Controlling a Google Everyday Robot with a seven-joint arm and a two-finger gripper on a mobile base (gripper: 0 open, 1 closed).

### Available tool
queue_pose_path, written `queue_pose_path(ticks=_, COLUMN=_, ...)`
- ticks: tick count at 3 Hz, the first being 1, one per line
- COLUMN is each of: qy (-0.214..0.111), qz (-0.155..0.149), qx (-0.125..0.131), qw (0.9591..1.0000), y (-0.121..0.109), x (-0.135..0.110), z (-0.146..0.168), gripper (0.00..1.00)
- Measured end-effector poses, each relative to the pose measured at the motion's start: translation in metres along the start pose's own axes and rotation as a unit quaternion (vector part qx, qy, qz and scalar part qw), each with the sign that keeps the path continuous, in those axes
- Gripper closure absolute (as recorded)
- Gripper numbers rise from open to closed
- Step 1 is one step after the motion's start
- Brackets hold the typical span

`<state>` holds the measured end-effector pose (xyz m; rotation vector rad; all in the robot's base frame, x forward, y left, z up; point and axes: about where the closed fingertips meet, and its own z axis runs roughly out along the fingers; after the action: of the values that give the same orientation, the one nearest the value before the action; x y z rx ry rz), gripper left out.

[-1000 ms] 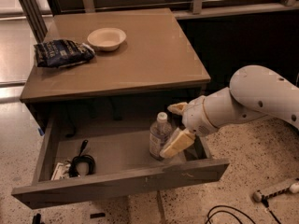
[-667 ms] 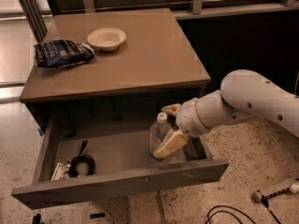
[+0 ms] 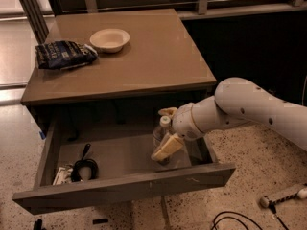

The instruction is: Pick blue plastic bottle from top drawer and place on counter

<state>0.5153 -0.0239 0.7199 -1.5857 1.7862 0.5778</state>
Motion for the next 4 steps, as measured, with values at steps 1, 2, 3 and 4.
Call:
queue_pose_path(ticks=1, qy=0.008, qz=-0.01, qx=-0.006, qw=0.9999, y=0.0008, x=0.0038, z=0.0093, gripper=0.16)
queue_pose_path(ticks=2, qy=0.031, qz=-0.024, qx=-0.012, qw=0.9992, y=0.002, x=0.0115, z=0.0129, gripper=0.2)
queue_pose_path(ticks=3, qy=0.031, qz=-0.024, qx=-0.012, qw=0.9992, y=0.002, x=0.0115, z=0.0129, gripper=0.39)
queue_pose_path(ticks=4, qy=0.031, qz=-0.024, qx=-0.012, qw=0.9992, y=0.002, x=0.0115, z=0.0129, gripper=0.62)
